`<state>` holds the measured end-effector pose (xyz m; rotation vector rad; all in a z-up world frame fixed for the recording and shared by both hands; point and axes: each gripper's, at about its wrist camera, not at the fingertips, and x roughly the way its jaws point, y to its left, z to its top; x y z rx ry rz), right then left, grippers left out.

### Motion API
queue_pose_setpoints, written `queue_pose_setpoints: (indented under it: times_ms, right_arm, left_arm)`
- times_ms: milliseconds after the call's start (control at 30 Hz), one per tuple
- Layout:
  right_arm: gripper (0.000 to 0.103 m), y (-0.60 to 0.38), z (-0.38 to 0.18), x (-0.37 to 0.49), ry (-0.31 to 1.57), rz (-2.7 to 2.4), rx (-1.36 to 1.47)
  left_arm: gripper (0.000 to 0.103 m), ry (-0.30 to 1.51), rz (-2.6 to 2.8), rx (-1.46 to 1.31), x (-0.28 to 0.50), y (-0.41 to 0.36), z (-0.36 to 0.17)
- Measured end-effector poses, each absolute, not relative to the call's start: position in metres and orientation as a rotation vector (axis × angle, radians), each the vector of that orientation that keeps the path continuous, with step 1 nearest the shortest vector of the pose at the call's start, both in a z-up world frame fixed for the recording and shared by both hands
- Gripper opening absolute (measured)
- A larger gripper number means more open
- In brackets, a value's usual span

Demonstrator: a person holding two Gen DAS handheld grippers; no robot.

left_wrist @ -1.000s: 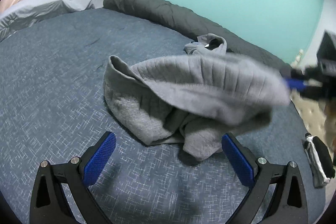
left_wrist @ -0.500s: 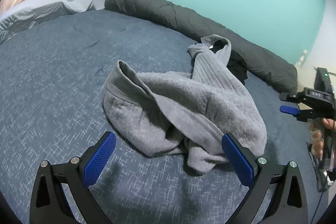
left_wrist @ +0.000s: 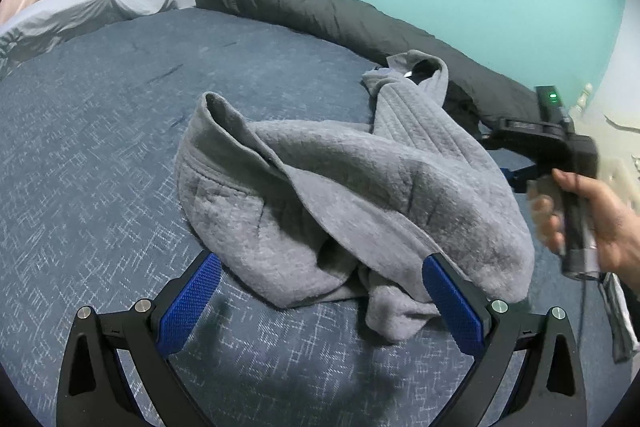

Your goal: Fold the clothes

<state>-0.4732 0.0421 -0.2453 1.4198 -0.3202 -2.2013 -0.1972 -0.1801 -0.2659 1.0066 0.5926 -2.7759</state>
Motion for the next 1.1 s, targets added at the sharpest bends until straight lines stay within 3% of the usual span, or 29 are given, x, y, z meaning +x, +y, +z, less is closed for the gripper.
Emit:
queue_pose_setpoints:
  times_ms: [167,233,300,400,500,833,1100]
  right_arm:
    - [0.069,0.025,-0.266,-0.491,-0.369,-2.156,1.418]
    - [0.056,0.017,-0.273,-0.492,-0.338,-2.138,1.417]
    - [0.028,0.014,-0.28,-0.492,-0.329,-2.125,1.416]
    - [0.008,0.013,-0.273,-0.486,-0.295,-2.139,1.354]
    - [0.006,0.018,-0.253,-0.473,-0.23,-2.179,1.257]
    - [0.005,0.087,-0.176,-0.391,-0.259,-2.256,1.022]
    - [0.005,0.149,-0.188,-0.297,-0.302,-2.268,1.116]
  left_arm:
    - [0.103,0.592,-2.761,1.032,-0.204,-0.185,-0.274]
    - [0.103,0.6,-2.75,1.042,-0.207,-0.187,-0.278]
    - [0.103,0.609,-2.74,1.052,-0.21,-0.188,-0.281]
    - [0.103,0.598,-2.753,1.052,-0.211,-0.184,-0.282]
    - [0.103,0.587,-2.749,1.054,-0.21,-0.183,-0.283]
    - [0.103,0.575,-2.753,0.989,-0.2,-0.186,-0.275]
    - [0.103,0.578,-2.739,0.948,-0.191,-0.194,-0.266]
